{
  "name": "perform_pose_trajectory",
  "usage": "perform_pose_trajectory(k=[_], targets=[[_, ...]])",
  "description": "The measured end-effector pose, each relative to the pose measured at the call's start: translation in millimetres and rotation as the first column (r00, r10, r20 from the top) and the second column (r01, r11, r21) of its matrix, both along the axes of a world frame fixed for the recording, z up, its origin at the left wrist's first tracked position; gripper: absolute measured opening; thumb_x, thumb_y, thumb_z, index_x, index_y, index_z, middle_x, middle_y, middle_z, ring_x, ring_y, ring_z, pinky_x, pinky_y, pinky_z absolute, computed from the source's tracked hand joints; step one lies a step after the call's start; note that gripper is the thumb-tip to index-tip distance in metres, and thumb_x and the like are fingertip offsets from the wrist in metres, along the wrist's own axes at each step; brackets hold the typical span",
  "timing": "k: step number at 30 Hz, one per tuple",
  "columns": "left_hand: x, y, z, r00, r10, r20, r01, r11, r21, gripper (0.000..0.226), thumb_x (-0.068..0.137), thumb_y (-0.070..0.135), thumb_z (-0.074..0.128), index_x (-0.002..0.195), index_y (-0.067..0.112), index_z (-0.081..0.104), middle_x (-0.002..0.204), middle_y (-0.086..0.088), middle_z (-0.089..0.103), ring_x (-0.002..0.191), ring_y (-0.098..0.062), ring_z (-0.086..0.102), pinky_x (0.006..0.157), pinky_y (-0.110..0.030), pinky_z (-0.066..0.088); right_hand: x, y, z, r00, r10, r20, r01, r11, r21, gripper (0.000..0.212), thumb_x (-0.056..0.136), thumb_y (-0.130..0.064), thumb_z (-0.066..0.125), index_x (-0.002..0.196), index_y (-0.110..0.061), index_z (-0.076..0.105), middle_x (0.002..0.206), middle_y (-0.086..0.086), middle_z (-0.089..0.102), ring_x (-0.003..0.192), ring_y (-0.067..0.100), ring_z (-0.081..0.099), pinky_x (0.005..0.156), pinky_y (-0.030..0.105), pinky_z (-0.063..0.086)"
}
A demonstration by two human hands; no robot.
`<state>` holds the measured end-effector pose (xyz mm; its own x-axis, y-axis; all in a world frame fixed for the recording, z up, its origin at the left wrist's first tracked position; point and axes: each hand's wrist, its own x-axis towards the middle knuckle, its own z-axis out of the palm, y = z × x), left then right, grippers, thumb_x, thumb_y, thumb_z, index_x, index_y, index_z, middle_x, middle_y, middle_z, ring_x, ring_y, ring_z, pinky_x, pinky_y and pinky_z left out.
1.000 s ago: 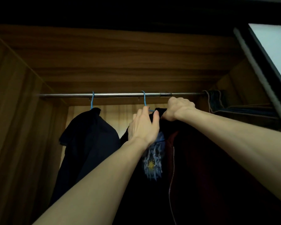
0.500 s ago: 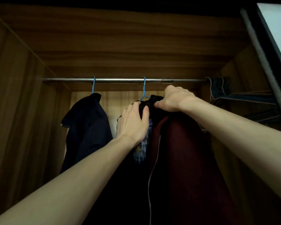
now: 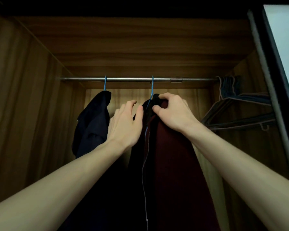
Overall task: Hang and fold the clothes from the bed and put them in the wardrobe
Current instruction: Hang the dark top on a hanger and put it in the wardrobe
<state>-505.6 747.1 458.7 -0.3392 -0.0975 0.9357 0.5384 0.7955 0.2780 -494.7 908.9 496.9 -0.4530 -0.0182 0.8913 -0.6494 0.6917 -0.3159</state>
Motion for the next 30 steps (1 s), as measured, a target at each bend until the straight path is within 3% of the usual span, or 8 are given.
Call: perform_pose_trajectory(k=[7,10,19,25,30], targets=[[33,-10,-17,0.998,-0.07,-0.002,0.07,0.997,-0.016,0.047,0.108,0.052,0.031,0.15,0.034,0.041,0.15,0.013,0.049,0.137,-0.012,0.042,0.105,-0.033,0.036,15,-8,-35,0.992,-0.056,-0.116,0.068,0.993,0.099,0.066,0.098,-0.044,0.062,0.157,-0.026,0.037,0.164,-0.006,0.032,0.147,0.018,0.038,0.112,0.04,0.04],[50,-17,-35,0.988,-0.156,0.004,0.156,0.988,-0.004,0.047,0.108,0.051,0.033,0.152,0.035,0.04,0.148,0.015,0.048,0.135,-0.005,0.041,0.103,-0.028,0.033,33,-8,-51,0.982,-0.111,-0.154,0.134,0.98,0.148,0.071,0.099,-0.05,0.059,0.16,-0.029,0.031,0.169,-0.008,0.021,0.153,0.015,0.027,0.117,0.038,0.034],[93,-55,-108,0.968,-0.232,0.095,0.243,0.963,-0.121,0.047,0.107,0.051,0.037,0.152,0.038,0.037,0.145,0.02,0.046,0.135,0.0,0.04,0.102,-0.027,0.037,94,-10,-134,0.958,-0.23,-0.17,0.274,0.911,0.307,0.086,0.097,-0.061,0.057,0.165,-0.027,0.018,0.173,-0.006,0.01,0.159,0.013,0.007,0.128,0.036,0.014],[116,-80,-151,0.97,-0.219,0.103,0.238,0.94,-0.244,0.052,0.107,0.048,0.041,0.156,0.031,0.035,0.155,0.013,0.042,0.135,0.01,0.028,0.108,-0.02,0.026,129,-17,-187,0.931,-0.345,-0.124,0.366,0.869,0.333,0.091,0.097,-0.064,0.055,0.166,-0.023,0.013,0.173,-0.003,0.012,0.16,0.013,0.006,0.129,0.042,0.015],[134,-96,-191,0.973,-0.203,0.111,0.23,0.902,-0.365,0.057,0.107,0.048,0.04,0.158,0.023,0.034,0.162,0.005,0.038,0.15,-0.009,0.031,0.124,-0.034,0.027,167,-20,-227,0.906,-0.415,-0.077,0.418,0.853,0.312,0.089,0.098,-0.064,0.054,0.165,-0.02,0.016,0.172,0.0,0.016,0.16,0.016,0.008,0.129,0.041,0.012]])
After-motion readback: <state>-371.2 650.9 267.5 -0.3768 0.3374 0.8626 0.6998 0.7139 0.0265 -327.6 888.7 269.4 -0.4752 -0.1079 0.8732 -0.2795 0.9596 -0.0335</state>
